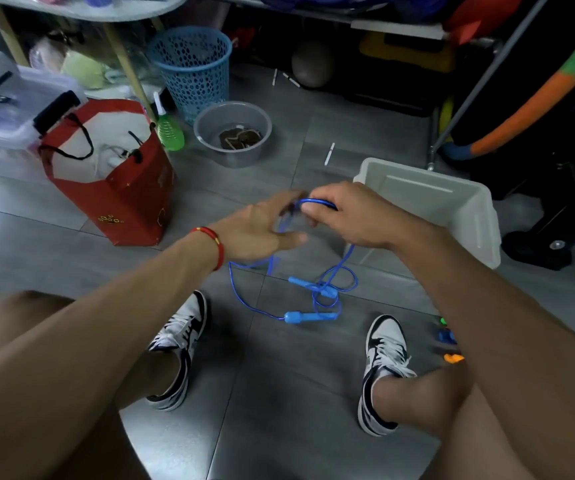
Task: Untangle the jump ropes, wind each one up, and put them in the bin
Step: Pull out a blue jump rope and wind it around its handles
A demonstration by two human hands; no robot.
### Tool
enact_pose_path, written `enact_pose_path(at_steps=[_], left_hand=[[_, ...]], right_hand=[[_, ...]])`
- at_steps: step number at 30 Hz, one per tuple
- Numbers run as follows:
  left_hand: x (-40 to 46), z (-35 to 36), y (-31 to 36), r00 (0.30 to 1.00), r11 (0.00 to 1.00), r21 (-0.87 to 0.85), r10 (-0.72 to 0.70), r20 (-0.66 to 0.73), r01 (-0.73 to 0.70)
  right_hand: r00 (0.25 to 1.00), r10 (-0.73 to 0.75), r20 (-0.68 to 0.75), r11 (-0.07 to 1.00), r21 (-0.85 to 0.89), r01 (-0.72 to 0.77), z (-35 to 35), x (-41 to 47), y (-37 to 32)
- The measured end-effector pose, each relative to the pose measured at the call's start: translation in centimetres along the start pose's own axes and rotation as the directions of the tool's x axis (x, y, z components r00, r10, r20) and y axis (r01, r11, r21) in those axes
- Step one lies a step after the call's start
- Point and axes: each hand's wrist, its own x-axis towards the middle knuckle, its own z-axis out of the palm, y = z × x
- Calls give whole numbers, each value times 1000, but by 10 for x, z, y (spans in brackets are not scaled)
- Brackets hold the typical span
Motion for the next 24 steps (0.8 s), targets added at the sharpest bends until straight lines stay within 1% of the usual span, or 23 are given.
enact_pose_path(at_steps=[1,2,3,4,5,6,7,8,9,10,11,12,14,15,16,17,19,21,22,24], left_hand=[[2,1,-1,1000,1000,10,22,21,-22],[3,-1,-4,999,998,51,36,-7,-36],[3,-8,-7,995,992,119,44,-88,-33],[3,-17,-12,979,986,169,35,-203,0],[2,-28,-17,941,983,176,16,-339,47],[2,-39,-25,879,980,177,2,-476,94],[0,-49,-31,800,970,184,-15,-600,156],[-1,-59,-38,723,960,176,-36,-690,216],[-2,-68,-46,671,947,151,-83,-737,283],[-1,-76,-56,637,939,107,-135,-759,327],[-2,-81,-63,618,928,25,-227,-752,371],[0,-85,-74,607,924,-84,-312,-731,373],[11,-91,-96,584,914,-261,-401,-706,312],[11,-90,-90,588,905,-315,-425,-688,286],[12,-88,-80,606,903,-328,-429,-670,277],[15,-84,-72,639,917,-299,-398,-659,263],[22,-75,-65,734,957,-182,-289,-615,224],[30,-64,-64,800,975,-123,-223,-558,186],[34,-59,-67,821,973,-133,-229,-523,187],[43,-51,-72,875,969,-151,-240,-419,194]], right_hand=[[1000,3,-7,1000,-9,-3,1,0,0],[1000,25,-8,999,-19,-25,0,-1,4],[998,55,5,997,-53,-54,-2,-1,12],[993,109,44,987,-121,-103,-4,-2,22],[974,200,102,962,-210,-175,-6,-4,35],[934,315,169,920,-296,-257,-8,-7,51],[875,427,228,867,-378,-325,-9,-11,67],[818,510,266,819,-442,-367,-9,-16,81],[778,564,277,782,-482,-396,-8,-21,93],[758,597,263,756,-501,-422,-7,-24,104],[755,614,231,740,-501,-448,-6,-26,111],[756,623,198,730,-495,-472,-5,-27,117],[765,628,143,719,-482,-500,-3,-28,122],[778,619,102,713,-489,-503,-1,-29,124],[794,605,52,709,-489,-508,0,-30,125],[806,592,3,718,-456,-526,2,-30,125],[817,570,-91,778,-259,-572,8,-25,127],[814,560,-151,815,-77,-575,15,-19,133],[820,555,-138,826,-19,-563,17,-15,137],[842,538,-45,841,95,-532,21,-8,141]])
